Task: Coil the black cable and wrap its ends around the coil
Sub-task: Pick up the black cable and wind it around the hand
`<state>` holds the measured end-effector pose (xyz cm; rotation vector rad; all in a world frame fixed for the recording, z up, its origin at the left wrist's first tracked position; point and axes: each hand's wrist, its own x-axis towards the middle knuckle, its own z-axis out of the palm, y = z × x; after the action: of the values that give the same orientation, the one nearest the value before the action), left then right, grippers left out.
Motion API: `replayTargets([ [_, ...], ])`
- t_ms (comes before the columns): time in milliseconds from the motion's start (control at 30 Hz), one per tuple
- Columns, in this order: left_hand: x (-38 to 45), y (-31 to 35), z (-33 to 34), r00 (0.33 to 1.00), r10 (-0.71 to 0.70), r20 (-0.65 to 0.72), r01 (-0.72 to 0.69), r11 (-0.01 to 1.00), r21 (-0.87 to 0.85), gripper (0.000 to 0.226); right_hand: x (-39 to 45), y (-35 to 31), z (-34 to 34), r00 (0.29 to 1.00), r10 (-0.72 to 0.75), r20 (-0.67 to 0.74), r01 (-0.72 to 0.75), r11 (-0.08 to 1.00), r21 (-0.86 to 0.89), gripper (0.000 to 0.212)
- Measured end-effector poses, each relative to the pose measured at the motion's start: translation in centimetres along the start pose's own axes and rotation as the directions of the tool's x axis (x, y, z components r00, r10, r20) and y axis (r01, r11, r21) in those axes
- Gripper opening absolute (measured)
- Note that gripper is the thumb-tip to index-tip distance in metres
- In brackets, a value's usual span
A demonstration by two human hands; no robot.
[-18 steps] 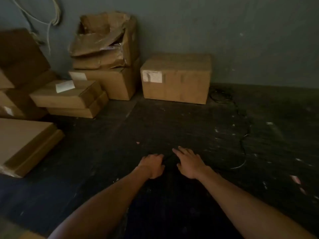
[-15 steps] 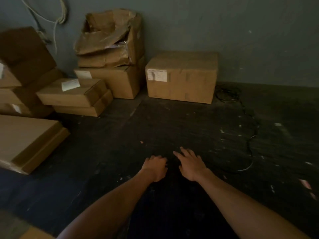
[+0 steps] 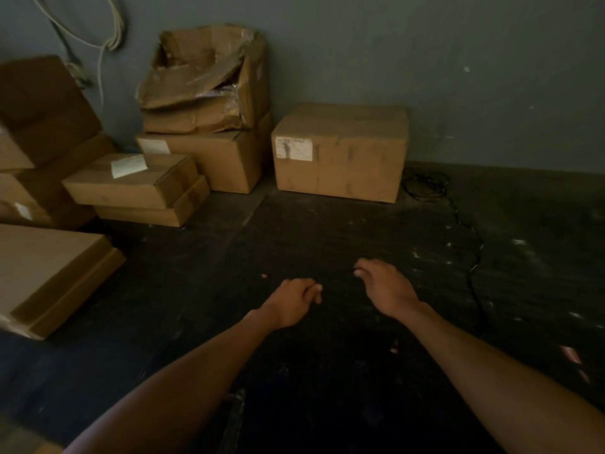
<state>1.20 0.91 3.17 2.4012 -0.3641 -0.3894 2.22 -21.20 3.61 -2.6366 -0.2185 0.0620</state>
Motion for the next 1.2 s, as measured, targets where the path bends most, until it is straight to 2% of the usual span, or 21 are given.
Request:
replayTargets([
  [133, -0.3, 2.3, -1.5, 0.998, 0.037, -0.048, -0.043, 0.992, -0.119, 0.034, -0.4, 1.8, -3.8, 0.989, 0.073, -0.126, -0.063, 0.994, 0.086, 0.016],
  [267, -0.2, 4.1, -2.7, 0.992, 0.093, -0.082, -0.103, 0.987, -0.125, 0.036, -1.1, 2.9, -7.2, 0.959, 0.157, -0.237, -0.121, 0.980, 0.160, 0.016],
  [367, -0.3, 5.5, -3.4, 0.986, 0.126, -0.111, -0.139, 0.983, -0.117, 0.036, -1.6, 3.1, -9.1, 0.956, 0.194, -0.219, -0.149, 0.967, 0.205, 0.016],
  [500, -0.3, 7.7, -4.1, 0.980, 0.172, -0.101, -0.187, 0.969, -0.160, 0.036, -2.4, 1.2, -10.8, 0.987, 0.039, -0.159, 0.000, 0.970, 0.241, 0.025],
  [633, -1.0, 10.7, -4.5, 0.987, 0.160, -0.018, -0.156, 0.924, -0.349, 0.038, -2.9, -1.3, -12.2, 0.969, -0.111, -0.219, 0.157, 0.966, 0.205, 0.017],
  [733, -2.0, 12.1, -5.1, 0.980, 0.175, 0.094, -0.087, 0.802, -0.592, 0.035, -2.8, -1.8, -13.3, 0.947, -0.139, -0.289, 0.203, 0.958, 0.203, 0.018],
  [833, -3.0, 13.4, -6.0, 0.935, 0.303, 0.186, -0.023, 0.574, -0.818, 0.030, -2.8, -1.6, -13.7, 0.938, -0.165, -0.305, 0.235, 0.950, 0.208, 0.019],
  [933, -3.5, 15.3, -7.0, 0.889, 0.436, 0.141, -0.007, 0.319, -0.948, 0.034, -3.5, -2.2, -12.9, 0.932, -0.216, -0.292, 0.296, 0.917, 0.266, 0.021],
  [1000, -3.4, 16.5, -7.9, 0.877, 0.471, 0.091, -0.004, 0.196, -0.981, 0.037, -4.1, -3.3, -11.9, 0.945, -0.202, -0.256, 0.284, 0.895, 0.343, 0.023],
  [1100, -2.5, 17.7, -9.7, 0.883, 0.468, -0.005, -0.088, 0.155, -0.984, 0.037, -4.8, -4.8, -10.3, 0.976, -0.154, -0.153, 0.200, 0.910, 0.363, 0.025],
  [1200, -1.0, 17.2, -11.2, 0.907, 0.414, -0.075, -0.190, 0.244, -0.951, 0.038, -5.4, -5.7, -9.2, 0.984, -0.172, -0.048, 0.178, 0.925, 0.335, 0.024],
])
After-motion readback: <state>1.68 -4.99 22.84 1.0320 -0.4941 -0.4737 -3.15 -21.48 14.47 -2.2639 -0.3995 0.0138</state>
